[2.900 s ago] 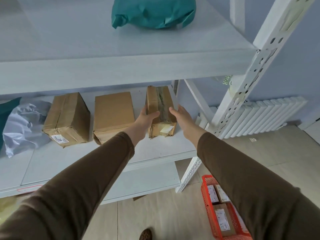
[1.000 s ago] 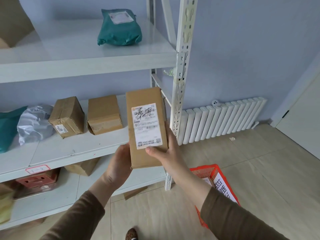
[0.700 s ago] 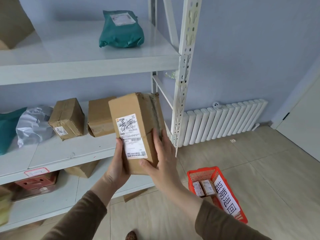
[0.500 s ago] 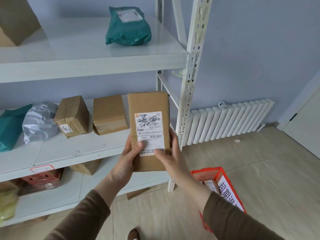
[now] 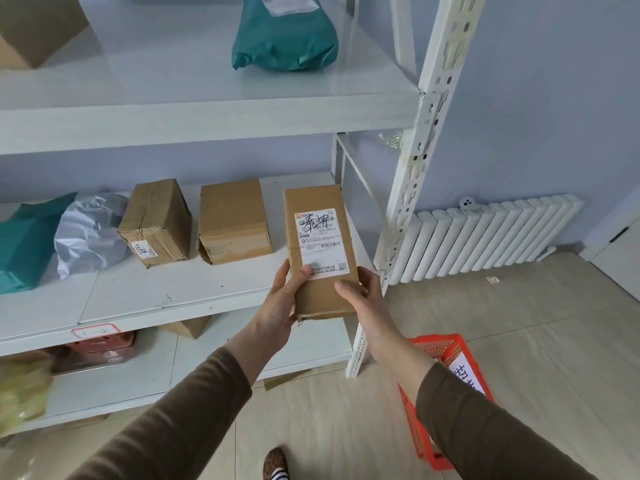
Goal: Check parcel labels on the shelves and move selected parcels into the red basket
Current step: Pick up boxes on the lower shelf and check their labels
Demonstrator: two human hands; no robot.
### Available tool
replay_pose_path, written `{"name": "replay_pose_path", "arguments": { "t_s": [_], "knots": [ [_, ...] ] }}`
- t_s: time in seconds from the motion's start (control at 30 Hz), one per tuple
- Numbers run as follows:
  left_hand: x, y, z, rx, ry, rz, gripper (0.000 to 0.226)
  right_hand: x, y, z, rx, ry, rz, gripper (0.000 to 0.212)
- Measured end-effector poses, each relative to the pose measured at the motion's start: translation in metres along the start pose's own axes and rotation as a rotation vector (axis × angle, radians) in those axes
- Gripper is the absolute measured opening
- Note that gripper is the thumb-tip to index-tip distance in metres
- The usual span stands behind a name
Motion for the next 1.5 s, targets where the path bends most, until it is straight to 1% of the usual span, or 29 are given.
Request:
{"name": "replay_pose_path", "arguments": {
  "t_s": [0.03, 0.07, 0.17, 0.2, 0.3, 0.37, 0.43, 0.57, 0.67, 0.8, 0.9, 0.97, 1.03, 1.07, 1.1, 1.13, 1.17, 1.23, 1.3, 1.37, 1.43, 1.5],
  "knots": [
    [-0.001, 0.002, 0.009, 0.016, 0.009, -0.004, 0.082, -0.002, 0.0, 0.007, -0.033, 0.008, 0.021, 0.056],
    [-0.002, 0.004, 0.02, 0.026, 0.017, -0.007, 0.079, -0.005, -0.001, 0.015, -0.064, 0.01, 0.041, 0.051],
    [-0.008, 0.015, 0.049, 0.042, 0.028, -0.001, 0.052, -0.012, -0.015, 0.046, -0.115, 0.031, 0.075, 0.044],
    [-0.01, 0.019, 0.06, 0.05, 0.012, 0.008, 0.047, -0.014, -0.021, 0.059, -0.123, 0.041, 0.079, 0.042],
    [-0.011, 0.029, 0.094, 0.053, -0.06, 0.039, 0.039, -0.019, -0.037, 0.097, -0.138, 0.072, 0.038, 0.037],
    [-0.01, 0.039, 0.115, 0.052, -0.06, 0.082, 0.038, -0.023, -0.042, 0.12, -0.146, 0.1, 0.01, 0.027],
    [-0.008, 0.049, 0.135, 0.045, -0.055, 0.128, 0.041, -0.028, -0.045, 0.142, -0.166, 0.123, -0.006, 0.017],
    [-0.002, 0.058, 0.171, 0.048, -0.057, 0.206, 0.046, -0.035, -0.047, 0.178, -0.2, 0.124, -0.002, 0.011],
    [0.001, 0.056, 0.19, 0.077, -0.048, 0.195, 0.05, -0.038, -0.046, 0.196, -0.196, 0.113, -0.018, 0.017],
    [0.004, 0.051, 0.204, 0.113, -0.04, 0.171, 0.055, -0.041, -0.039, 0.213, -0.191, 0.129, -0.054, 0.017],
    [0.007, 0.046, 0.211, 0.149, -0.008, 0.195, 0.067, -0.042, -0.033, 0.222, -0.167, 0.119, -0.059, 0.028],
    [0.007, 0.047, 0.209, 0.155, 0.004, 0.218, 0.076, -0.043, -0.033, 0.224, -0.144, 0.148, -0.145, 0.039],
    [0.005, 0.055, 0.2, 0.106, 0.033, 0.326, 0.082, -0.042, -0.033, 0.227, -0.101, 0.234, -0.339, 0.056],
    [0.006, 0.06, 0.195, 0.047, 0.069, 0.396, 0.081, -0.042, -0.036, 0.226, -0.045, 0.281, -0.497, 0.064],
    [0.008, 0.066, 0.19, -0.04, 0.104, 0.44, 0.079, -0.045, -0.04, 0.225, 0.046, 0.321, -0.647, 0.068],
    [0.013, 0.073, 0.184, -0.145, 0.131, 0.457, 0.077, -0.05, -0.047, 0.222, 0.174, 0.35, -0.752, 0.066],
    [0.02, 0.08, 0.177, -0.251, 0.152, 0.463, 0.075, -0.058, -0.054, 0.217, 0.318, 0.356, -0.784, 0.061],
    [0.042, 0.092, 0.166, -0.424, 0.2, 0.492, 0.073, -0.083, -0.069, 0.204, 0.542, 0.319, -0.717, 0.054],
    [0.069, 0.105, 0.157, -0.506, 0.288, 0.553, 0.069, -0.11, -0.077, 0.195, 0.635, 0.235, -0.641, 0.051],
    [0.098, 0.117, 0.151, -0.528, 0.384, 0.573, 0.066, -0.135, -0.079, 0.194, 0.613, 0.133, -0.587, 0.051],
    [0.127, 0.126, 0.151, -0.494, 0.464, 0.543, 0.065, -0.157, -0.078, 0.199, 0.496, 0.039, -0.549, 0.055],
    [0.152, 0.13, 0.155, -0.431, 0.511, 0.512, 0.067, -0.173, -0.075, 0.207, 0.348, -0.013, -0.523, 0.06]
  ]
}}
Point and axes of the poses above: each hand's wrist, its own z-axis towards the middle knuckle, its own x-axis out of the back of the hand, y = z × x, the point moved 2 cm from there along z, towards the middle knuckle, and after that the axes turned 4 degrees about -z, right-handed, at the moved point
